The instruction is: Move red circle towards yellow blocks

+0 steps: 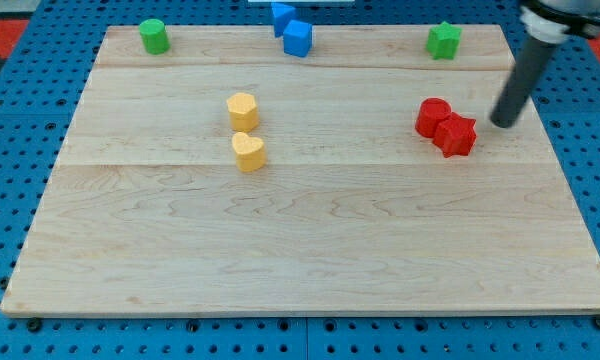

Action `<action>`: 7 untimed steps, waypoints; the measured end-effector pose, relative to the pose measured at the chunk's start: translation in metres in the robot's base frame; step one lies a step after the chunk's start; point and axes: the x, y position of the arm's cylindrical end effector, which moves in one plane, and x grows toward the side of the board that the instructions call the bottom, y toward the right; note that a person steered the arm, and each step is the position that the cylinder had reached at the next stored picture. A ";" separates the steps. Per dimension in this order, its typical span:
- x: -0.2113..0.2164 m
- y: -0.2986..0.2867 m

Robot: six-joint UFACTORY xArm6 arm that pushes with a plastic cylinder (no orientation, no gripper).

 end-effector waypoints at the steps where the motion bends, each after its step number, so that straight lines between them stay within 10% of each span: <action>1: -0.002 -0.102; 7: -0.031 -0.178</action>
